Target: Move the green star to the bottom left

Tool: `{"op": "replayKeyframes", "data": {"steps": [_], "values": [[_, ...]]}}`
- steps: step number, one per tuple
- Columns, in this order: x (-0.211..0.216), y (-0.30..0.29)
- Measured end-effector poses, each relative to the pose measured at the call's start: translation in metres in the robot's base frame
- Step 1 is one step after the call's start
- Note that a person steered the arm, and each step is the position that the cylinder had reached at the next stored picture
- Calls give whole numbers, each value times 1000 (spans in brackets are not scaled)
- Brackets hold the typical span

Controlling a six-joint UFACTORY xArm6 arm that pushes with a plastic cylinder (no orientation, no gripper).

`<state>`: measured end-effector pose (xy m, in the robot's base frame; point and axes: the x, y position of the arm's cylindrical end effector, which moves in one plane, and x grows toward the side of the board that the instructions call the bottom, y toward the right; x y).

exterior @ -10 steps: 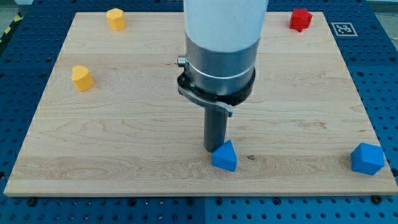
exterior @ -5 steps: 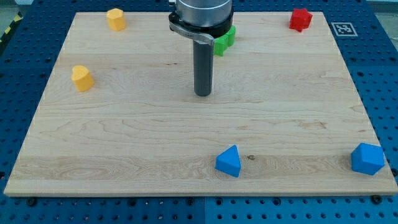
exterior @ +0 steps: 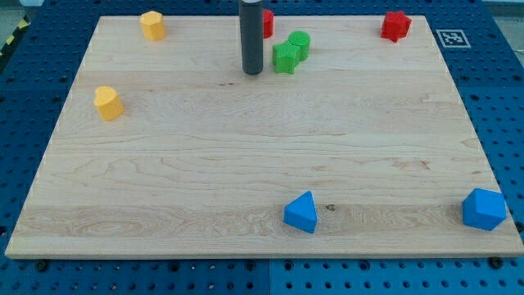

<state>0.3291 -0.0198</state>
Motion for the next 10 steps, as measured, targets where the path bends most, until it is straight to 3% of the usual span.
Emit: {"op": "replayKeyframes", "data": {"steps": [4, 6, 7, 9, 10], "values": [[-2, 0], [-50, 9], [-61, 42], [-42, 91], [-39, 61]]}}
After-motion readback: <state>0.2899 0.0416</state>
